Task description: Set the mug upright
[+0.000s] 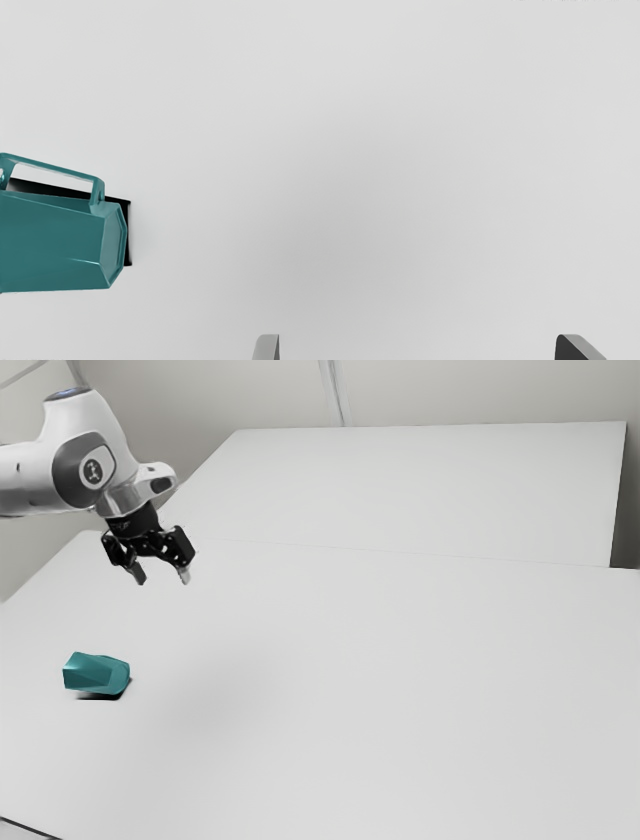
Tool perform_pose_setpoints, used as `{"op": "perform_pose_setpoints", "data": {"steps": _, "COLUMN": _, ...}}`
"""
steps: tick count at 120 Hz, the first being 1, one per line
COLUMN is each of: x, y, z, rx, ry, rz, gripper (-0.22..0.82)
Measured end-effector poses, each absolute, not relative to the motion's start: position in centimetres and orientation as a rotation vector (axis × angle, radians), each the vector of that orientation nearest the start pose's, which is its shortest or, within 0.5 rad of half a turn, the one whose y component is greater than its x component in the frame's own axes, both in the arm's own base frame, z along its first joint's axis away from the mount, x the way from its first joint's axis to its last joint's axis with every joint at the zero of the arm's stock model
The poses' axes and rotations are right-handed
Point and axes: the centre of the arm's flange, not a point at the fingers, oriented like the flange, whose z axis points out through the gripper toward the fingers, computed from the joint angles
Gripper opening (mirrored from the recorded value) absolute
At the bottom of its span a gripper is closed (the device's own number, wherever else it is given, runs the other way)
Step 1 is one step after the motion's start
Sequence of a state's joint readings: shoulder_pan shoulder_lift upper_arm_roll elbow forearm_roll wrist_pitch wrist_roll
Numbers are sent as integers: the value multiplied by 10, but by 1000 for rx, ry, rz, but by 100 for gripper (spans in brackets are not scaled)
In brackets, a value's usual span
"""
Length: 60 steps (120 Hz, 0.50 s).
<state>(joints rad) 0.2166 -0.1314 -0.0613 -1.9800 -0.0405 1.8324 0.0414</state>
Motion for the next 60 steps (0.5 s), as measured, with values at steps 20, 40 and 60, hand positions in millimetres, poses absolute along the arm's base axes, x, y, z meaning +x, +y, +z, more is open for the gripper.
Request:
{"op": "perform_pose_setpoints", "data": {"steps": 20, "x": 501, "y": 126, "z": 503, "rx": -3225, "ry": -286, "rz": -2, "gripper": 60}}
{"op": "perform_pose_setpoints", "data": {"steps": 40, "x": 478, "y": 191, "z": 482, "rx": -3275, "ry": -360, "rz": 2, "gripper": 60}}
{"op": "perform_pose_setpoints", "data": {"steps": 60, "x": 459, "y": 246, "z": 457, "rx": -3337, "ry": -358, "rz": 4, "gripper": 60}}
